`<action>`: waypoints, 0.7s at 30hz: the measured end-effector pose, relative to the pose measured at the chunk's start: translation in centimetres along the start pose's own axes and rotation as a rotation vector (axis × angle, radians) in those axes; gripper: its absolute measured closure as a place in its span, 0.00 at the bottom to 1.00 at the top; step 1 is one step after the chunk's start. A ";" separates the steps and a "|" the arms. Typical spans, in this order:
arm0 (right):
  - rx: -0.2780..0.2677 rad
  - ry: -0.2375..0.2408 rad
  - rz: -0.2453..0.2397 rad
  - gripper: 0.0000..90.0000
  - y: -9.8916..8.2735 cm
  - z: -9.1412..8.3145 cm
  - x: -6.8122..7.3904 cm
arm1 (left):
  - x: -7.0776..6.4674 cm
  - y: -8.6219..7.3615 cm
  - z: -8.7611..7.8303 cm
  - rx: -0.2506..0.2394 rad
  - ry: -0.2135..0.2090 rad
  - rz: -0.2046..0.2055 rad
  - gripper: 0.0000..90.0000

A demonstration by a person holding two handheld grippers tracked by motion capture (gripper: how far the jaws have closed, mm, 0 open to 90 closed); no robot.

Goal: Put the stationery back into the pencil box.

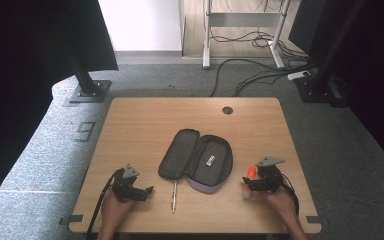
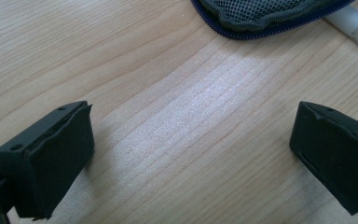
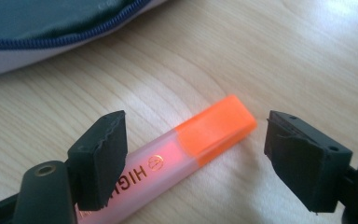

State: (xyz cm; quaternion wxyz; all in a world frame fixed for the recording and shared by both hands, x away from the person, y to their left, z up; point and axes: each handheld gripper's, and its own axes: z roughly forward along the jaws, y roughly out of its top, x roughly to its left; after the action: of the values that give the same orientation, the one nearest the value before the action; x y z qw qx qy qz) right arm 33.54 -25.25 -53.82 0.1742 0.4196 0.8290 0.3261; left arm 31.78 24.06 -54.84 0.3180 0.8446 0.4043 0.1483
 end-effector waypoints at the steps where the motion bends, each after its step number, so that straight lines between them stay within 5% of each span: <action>1: 0.001 0.000 0.004 0.24 -0.2 0.0 -0.1 | 0.0 0.0 0.0 0.000 0.000 0.000 0.00; 10: 0.015 -0.002 0.025 0.32 -1.4 -0.5 -0.7 | 0.0 0.0 0.0 0.000 0.000 0.000 0.00; 21: 0.007 0.002 0.047 0.54 -2.5 -1.8 -1.9 | 0.0 0.0 0.0 0.000 0.000 0.000 0.00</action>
State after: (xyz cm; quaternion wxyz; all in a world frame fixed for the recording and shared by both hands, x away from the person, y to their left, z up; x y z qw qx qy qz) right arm 32.13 -28.58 -54.23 0.1642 0.4395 0.8201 0.3274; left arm 31.78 24.06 -54.84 0.3181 0.8446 0.4043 0.1483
